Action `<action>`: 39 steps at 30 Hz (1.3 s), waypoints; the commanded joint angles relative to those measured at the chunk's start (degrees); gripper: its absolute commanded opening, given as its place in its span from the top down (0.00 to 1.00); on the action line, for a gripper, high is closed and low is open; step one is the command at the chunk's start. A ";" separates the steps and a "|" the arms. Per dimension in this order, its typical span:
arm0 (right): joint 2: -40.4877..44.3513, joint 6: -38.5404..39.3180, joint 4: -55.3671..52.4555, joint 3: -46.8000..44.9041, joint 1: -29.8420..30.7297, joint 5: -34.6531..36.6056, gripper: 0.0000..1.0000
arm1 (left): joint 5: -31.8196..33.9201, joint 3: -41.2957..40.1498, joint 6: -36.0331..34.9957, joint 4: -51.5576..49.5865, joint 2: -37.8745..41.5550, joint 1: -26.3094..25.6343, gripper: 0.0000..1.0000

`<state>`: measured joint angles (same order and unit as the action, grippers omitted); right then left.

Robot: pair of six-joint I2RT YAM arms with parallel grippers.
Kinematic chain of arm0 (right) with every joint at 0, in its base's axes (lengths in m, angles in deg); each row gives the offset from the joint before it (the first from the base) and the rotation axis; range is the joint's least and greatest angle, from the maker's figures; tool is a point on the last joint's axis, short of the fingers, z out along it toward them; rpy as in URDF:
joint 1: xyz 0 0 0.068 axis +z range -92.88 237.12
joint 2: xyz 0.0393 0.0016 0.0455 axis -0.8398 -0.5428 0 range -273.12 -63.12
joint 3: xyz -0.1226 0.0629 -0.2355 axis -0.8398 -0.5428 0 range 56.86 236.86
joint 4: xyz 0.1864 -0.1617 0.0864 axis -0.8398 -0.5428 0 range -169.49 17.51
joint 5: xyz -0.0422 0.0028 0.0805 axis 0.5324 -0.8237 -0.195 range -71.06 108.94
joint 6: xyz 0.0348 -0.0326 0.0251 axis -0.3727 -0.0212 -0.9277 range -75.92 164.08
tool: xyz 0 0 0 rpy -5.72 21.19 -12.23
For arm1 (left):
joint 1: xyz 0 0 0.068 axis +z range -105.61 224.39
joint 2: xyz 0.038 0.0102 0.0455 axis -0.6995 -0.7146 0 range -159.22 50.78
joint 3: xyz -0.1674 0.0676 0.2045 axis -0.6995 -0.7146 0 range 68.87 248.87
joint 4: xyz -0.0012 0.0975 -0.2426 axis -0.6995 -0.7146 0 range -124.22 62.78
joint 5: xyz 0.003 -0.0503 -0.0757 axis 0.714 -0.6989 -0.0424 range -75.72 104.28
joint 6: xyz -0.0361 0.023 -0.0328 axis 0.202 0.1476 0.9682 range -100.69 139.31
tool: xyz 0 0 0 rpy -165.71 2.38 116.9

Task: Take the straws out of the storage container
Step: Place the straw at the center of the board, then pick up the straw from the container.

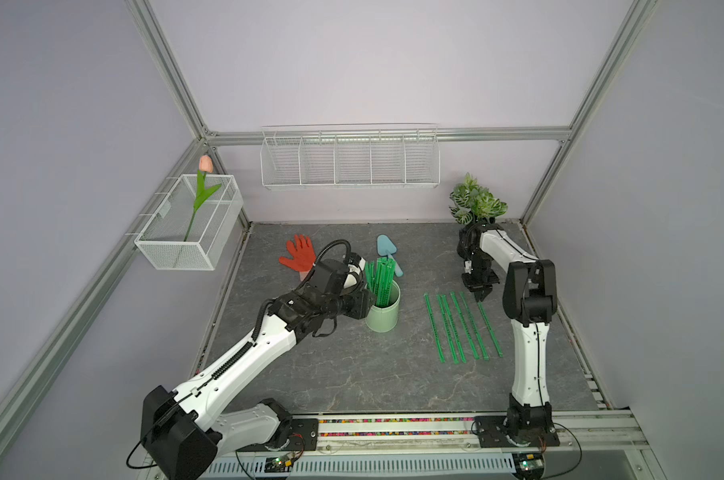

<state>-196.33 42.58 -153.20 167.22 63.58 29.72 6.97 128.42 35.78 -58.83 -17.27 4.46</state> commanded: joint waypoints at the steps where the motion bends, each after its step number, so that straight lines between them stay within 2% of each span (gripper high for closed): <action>1: 0.64 -0.68 0.46 -1.66 -0.22 -1.63 0.84 | 0.78 1.01 -0.03 -0.03 -0.33 -0.16 0.46; 6: 7.69 -1.40 5.09 -6.49 0.60 -5.27 0.82 | 0.97 1.01 0.10 0.05 0.13 -0.16 0.46; 9: 15.00 -1.49 9.17 -10.60 2.92 -7.13 0.78 | 1.23 0.92 0.13 0.04 0.54 -0.15 0.46; 15: 31.13 -4.40 17.16 -16.44 10.79 -8.72 0.68 | 2.35 0.48 0.47 0.56 1.82 -0.16 0.46; 20: 43.28 -8.98 29.96 -20.50 17.03 -16.18 0.60 | 3.35 0.22 0.65 0.77 2.58 -0.16 0.46; 26: 43.72 -10.58 33.47 -18.08 24.87 -13.99 0.57 | 4.70 -0.36 0.69 1.38 3.97 -0.16 0.45; 31: 40.83 -12.50 37.87 -18.81 28.63 -13.21 0.61 | 5.03 -0.40 0.82 1.38 4.16 -0.16 0.45; 39: 33.81 -14.12 38.84 -15.00 33.15 -12.26 0.65 | 5.11 -0.40 0.67 1.20 4.16 -0.16 0.45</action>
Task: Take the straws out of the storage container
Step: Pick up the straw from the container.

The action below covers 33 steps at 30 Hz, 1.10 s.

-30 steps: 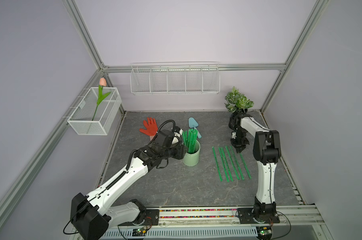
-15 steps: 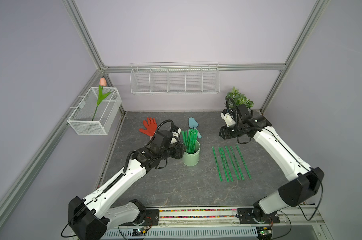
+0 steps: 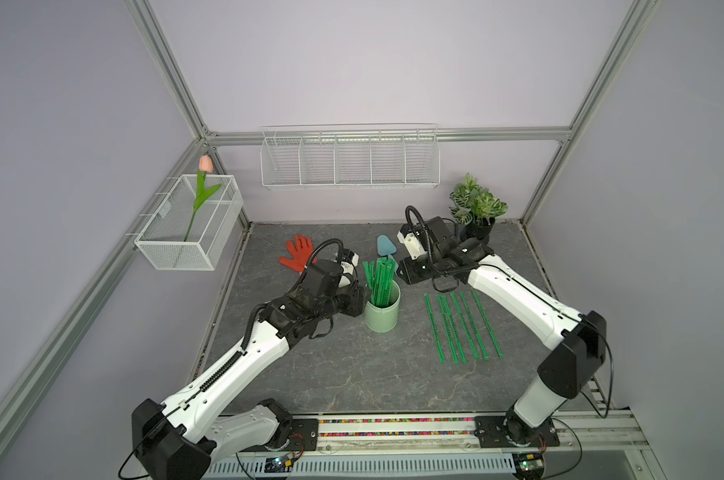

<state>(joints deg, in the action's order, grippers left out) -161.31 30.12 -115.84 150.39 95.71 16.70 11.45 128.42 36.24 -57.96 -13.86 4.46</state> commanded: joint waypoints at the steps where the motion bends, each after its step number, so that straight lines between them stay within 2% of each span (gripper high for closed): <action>1: -1.91 -1.81 1.39 2.24 1.27 0.83 0.66 | 0.64 -0.40 0.24 0.31 0.75 -0.16 0.45; 8: -4.88 -2.48 1.43 3.76 1.80 -0.74 0.72 | 0.46 -0.27 0.12 0.22 0.66 -0.16 0.45; 33: -10.44 -2.52 -0.65 7.44 2.47 -3.30 0.79 | -0.33 -0.03 -0.03 0.07 -0.22 -0.16 0.45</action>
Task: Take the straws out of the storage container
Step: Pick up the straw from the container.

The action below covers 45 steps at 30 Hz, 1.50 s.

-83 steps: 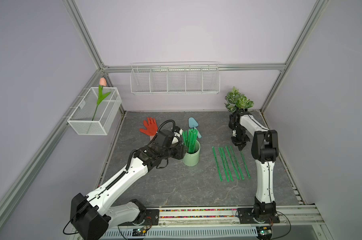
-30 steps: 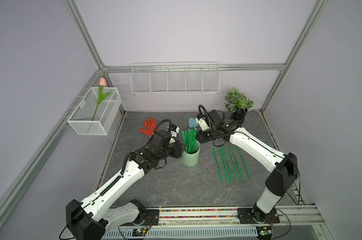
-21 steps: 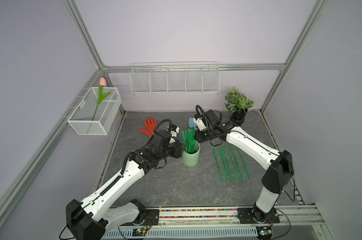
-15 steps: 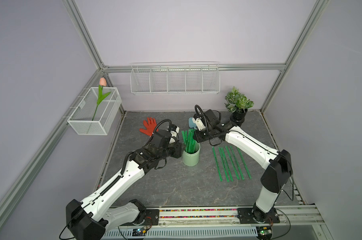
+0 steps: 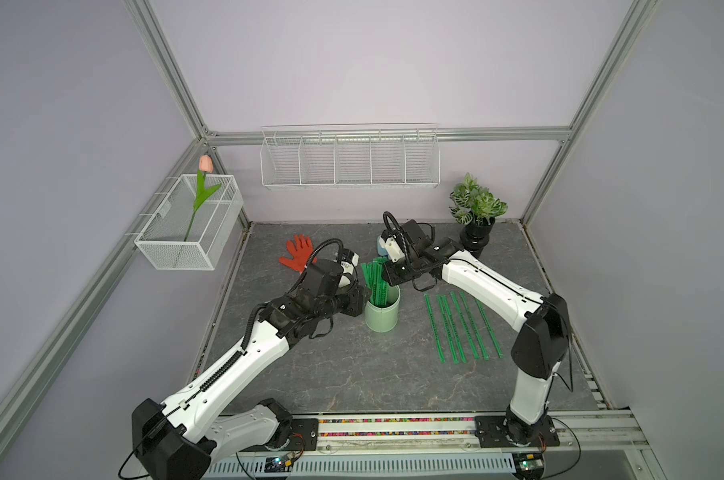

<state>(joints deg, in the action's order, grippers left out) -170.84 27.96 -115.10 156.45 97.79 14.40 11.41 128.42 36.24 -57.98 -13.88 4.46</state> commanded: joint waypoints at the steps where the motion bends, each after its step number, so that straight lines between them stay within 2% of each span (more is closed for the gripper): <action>1: -1.00 -0.31 -1.50 1.47 0.38 -1.03 0.79 | -0.37 -0.05 0.00 0.09 -0.25 -0.15 0.45; 6: -1.18 -0.35 -1.68 1.66 0.47 -1.13 0.80 | -0.55 0.06 -0.01 0.00 -0.40 -0.08 0.45; 9: -1.28 -0.49 -1.96 2.01 0.72 -1.90 0.76 | -0.55 0.06 0.03 0.00 -0.46 -0.16 0.45; 13: -1.69 -0.29 -2.38 2.49 1.31 -1.95 0.75 | -0.72 0.04 -0.04 0.00 -0.47 -0.15 0.45; 27: -1.92 0.01 -5.00 3.37 1.87 -0.54 0.87 | -0.91 0.12 0.11 0.07 -0.36 -0.13 0.45; 45: 4.61 2.28 -11.40 5.38 2.41 3.28 0.89 | -1.43 0.13 0.22 0.09 -0.55 -0.11 0.45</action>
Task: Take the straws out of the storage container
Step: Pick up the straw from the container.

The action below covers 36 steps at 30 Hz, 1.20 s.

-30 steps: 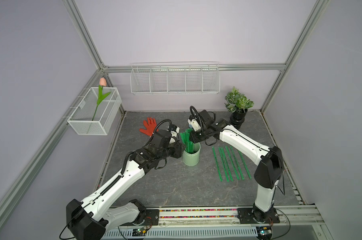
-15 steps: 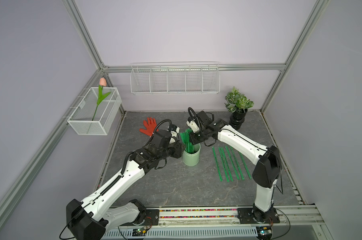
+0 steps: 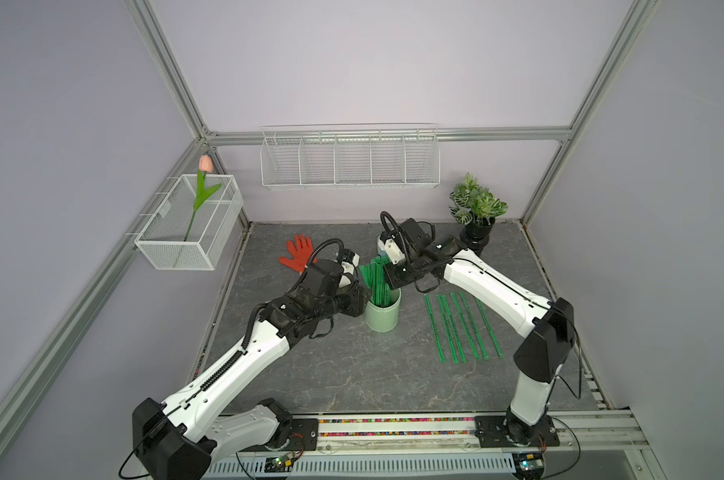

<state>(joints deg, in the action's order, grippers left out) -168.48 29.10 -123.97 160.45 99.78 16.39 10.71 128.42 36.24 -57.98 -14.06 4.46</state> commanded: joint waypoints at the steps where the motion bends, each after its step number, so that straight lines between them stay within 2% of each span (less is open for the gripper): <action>1: 2.47 1.41 -2.77 1.69 0.41 1.46 0.89 | -0.73 0.15 0.25 0.10 -0.24 -0.11 0.45; 13: 3.85 2.43 -5.66 5.81 0.33 1.17 0.90 | -0.76 0.16 0.18 0.09 -0.25 -0.16 0.45; 24: 2.35 2.54 -4.33 5.45 0.15 0.48 0.90 | -0.64 0.13 0.20 -0.04 -0.36 -0.14 0.45; 36: 7.84 4.23 -11.77 15.14 -1.01 0.91 0.90 | -0.73 0.22 0.22 0.00 -0.40 -0.16 0.45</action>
<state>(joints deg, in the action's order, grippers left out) -164.50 31.98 -132.17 173.34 99.45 17.20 10.32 128.42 36.24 -57.98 -14.17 4.46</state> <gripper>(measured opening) 0.103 0.553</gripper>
